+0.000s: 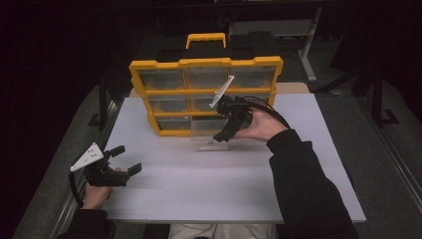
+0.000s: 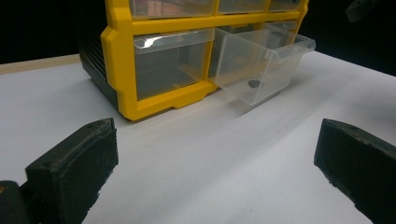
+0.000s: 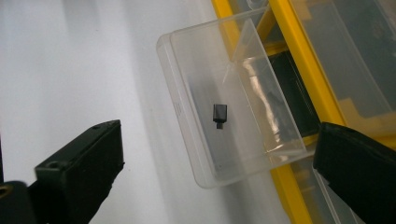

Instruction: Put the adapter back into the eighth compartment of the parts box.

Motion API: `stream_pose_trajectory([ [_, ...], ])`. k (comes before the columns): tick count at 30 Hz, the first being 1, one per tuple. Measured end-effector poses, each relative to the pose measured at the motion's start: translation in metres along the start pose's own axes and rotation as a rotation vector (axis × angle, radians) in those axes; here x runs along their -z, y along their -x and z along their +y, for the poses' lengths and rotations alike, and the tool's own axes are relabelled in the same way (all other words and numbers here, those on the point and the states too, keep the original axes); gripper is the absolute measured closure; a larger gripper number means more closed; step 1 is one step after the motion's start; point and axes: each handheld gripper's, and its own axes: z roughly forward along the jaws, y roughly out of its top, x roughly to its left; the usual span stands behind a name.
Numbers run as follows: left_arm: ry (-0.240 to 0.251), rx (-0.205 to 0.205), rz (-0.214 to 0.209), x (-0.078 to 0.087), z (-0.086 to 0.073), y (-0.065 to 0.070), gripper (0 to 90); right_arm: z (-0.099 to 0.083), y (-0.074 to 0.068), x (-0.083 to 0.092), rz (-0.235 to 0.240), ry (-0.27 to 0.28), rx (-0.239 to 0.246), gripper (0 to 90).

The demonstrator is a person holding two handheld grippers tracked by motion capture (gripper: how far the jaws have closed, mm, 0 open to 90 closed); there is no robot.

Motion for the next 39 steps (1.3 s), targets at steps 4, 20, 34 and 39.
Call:
stream_pose_trajectory([
  [4,0.001,0.002,-0.001,0.000,0.000,0.000,0.0,-0.005,0.000,0.005,-0.003,0.011,-0.014,0.0],
  [20,0.001,0.006,0.004,0.000,0.000,0.001,0.0,-0.037,0.003,0.021,-0.024,0.063,-0.080,0.0],
  [34,0.000,0.005,0.007,0.000,0.000,0.001,0.0,-0.067,0.006,0.030,-0.034,0.109,-0.134,0.0],
  [39,0.001,0.007,0.007,0.000,0.000,0.001,0.0,-0.076,0.007,0.031,-0.035,0.118,-0.148,0.0],
])
